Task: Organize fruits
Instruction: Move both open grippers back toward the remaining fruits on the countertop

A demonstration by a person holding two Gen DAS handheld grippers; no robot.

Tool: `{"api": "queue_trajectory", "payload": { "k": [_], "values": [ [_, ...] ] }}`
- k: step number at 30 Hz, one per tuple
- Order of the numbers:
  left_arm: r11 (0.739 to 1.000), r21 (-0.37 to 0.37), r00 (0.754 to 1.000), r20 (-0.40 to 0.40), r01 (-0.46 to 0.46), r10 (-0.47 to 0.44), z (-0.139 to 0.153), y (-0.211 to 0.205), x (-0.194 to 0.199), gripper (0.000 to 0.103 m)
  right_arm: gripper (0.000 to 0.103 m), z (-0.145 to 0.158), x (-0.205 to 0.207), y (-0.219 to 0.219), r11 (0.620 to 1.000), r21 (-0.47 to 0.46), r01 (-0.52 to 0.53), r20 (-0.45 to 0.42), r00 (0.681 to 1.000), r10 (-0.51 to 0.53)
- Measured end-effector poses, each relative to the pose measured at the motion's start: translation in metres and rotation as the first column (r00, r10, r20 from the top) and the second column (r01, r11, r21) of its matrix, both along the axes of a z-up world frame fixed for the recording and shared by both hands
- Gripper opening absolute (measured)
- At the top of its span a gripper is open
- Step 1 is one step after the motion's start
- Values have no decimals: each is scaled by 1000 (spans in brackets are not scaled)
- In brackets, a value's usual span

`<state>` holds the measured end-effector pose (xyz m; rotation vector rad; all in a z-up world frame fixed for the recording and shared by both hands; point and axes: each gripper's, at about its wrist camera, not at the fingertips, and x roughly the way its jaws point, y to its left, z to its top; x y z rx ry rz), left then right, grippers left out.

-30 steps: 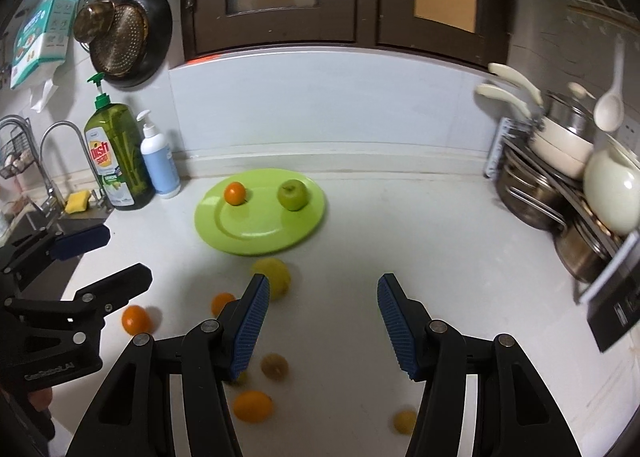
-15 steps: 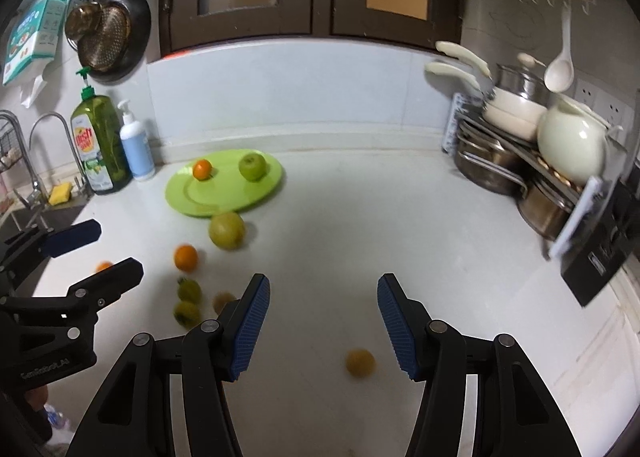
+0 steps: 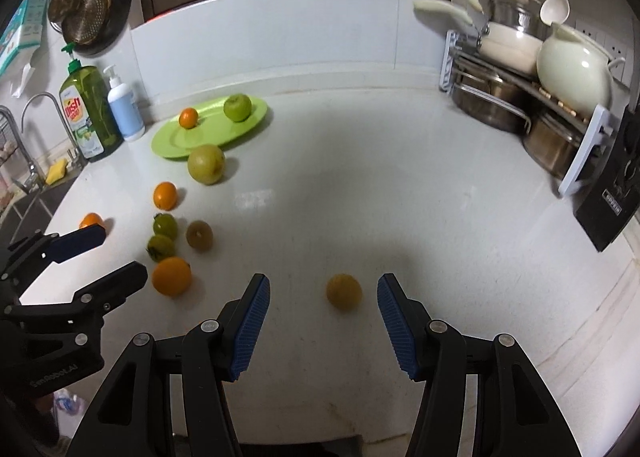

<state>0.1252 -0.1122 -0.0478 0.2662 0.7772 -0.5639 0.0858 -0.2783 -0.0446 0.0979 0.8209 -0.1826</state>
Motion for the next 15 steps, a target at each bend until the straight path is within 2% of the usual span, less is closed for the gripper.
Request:
{"api": "queue_trajectory", "payload": {
  "k": [8,15],
  "values": [
    [1000,19,998,-55,-9,10,-16,-7,6,51,57,-18,9,-9,1000,31,-2,-56,998,3],
    [1000,24,996,-87,-16,18,-25,-13,13,49,56,-28,18,-16,999,54,4,-80,997,0]
  ]
}}
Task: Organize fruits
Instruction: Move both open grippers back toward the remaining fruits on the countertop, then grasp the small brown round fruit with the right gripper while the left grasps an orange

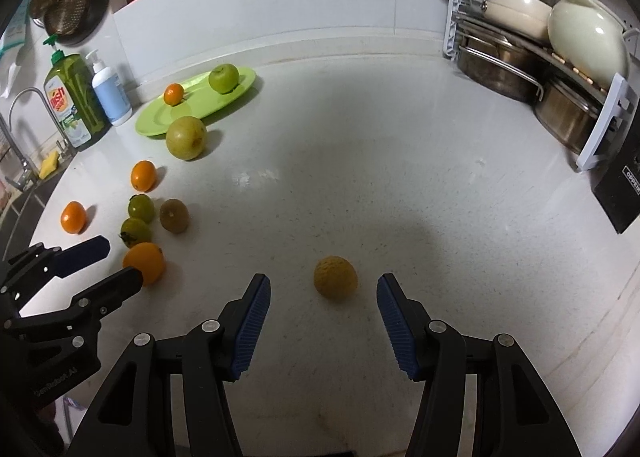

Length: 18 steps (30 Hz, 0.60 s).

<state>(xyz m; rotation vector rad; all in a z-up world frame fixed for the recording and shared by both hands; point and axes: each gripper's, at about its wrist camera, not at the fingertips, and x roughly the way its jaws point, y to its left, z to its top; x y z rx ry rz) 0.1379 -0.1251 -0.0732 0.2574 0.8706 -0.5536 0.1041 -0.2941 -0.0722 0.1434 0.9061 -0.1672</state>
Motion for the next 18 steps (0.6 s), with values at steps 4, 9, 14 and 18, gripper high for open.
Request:
{"api": "queue_trajectory", "payload": {
  "k": [4,9,14,18],
  "values": [
    [1000,10,1000,-17,-7,7,-6,-3,4,46,53,-6,5,-4,1000,8,0,-20,1000,1],
    [1000,18,1000,-25,-10,11,-10,-7,7,45,49,-12,9,-7,1000,14,-6,-36,999,6],
    [1000,24,999,-33,-12,13,-13,-10,10,43,44,-15,14,-11,1000,19,-13,-44,999,14],
    [1000,28,999,-39,-10,11,-15,-11,12,40,38,-16,15,-12,1000,21,-17,-46,999,18]
  ]
}}
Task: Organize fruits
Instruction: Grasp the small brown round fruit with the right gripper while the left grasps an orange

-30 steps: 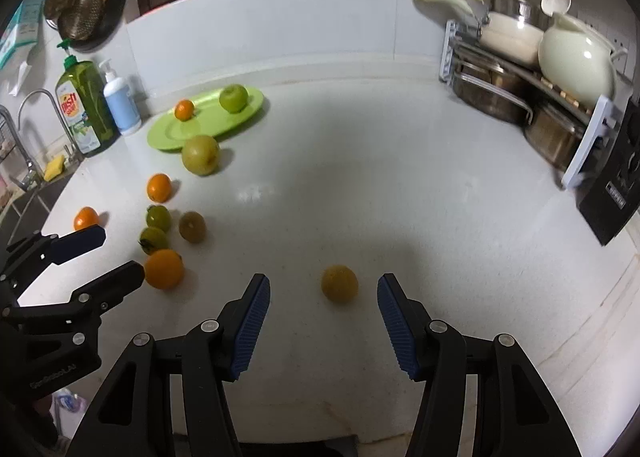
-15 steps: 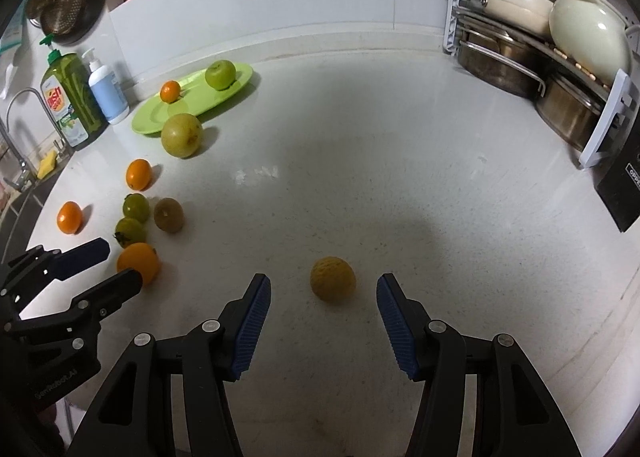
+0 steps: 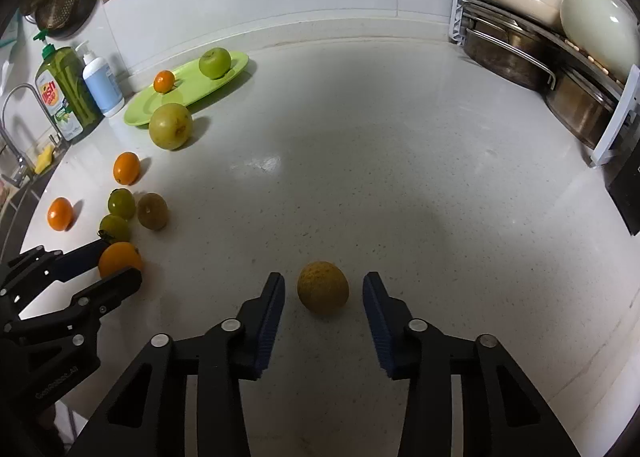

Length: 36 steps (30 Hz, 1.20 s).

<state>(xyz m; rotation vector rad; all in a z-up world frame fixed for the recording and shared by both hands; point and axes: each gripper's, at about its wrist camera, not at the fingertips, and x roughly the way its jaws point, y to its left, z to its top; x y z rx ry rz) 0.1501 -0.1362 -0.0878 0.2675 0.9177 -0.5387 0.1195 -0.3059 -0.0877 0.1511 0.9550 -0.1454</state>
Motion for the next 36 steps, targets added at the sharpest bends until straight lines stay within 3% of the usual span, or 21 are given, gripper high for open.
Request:
{"api": "queue_trajectory", "payload": {
  "k": [9,21,36],
  "values": [
    [1000,6,1000,-24,-2,2,-5,0,3,34,28,-2,2,3,1000,-1,-17,-4,1000,17],
    [1000,-30,1000,-23,2,-3,2,3,1,34,28,7,-1,14,998,1,-61,23,998,61],
    [997,-72,999,44,-4,7,30,24,-4,34,28,32,-9,42,995,-9,-100,81,992,100]
  ]
}}
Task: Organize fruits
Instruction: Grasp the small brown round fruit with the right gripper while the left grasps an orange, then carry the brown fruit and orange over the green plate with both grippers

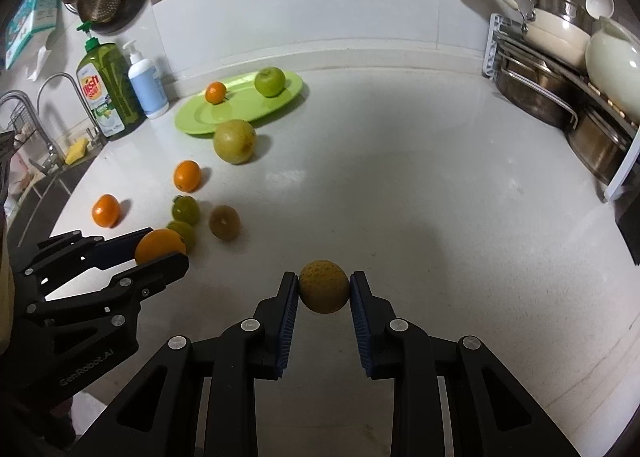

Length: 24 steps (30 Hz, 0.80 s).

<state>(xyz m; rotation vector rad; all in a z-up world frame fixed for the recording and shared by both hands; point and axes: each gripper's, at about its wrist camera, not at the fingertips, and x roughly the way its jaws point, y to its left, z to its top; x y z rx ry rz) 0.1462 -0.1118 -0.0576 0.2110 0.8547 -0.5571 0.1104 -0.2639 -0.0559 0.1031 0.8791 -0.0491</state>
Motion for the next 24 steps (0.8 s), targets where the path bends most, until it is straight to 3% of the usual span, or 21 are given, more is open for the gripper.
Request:
{"api": "queue_trajectory", "payload": {
  "k": [24],
  "values": [
    [994,-46,985,139,-97,102,50,76,8,34,28,50,20,73,992,-39,-119,141,982,123]
  ]
}}
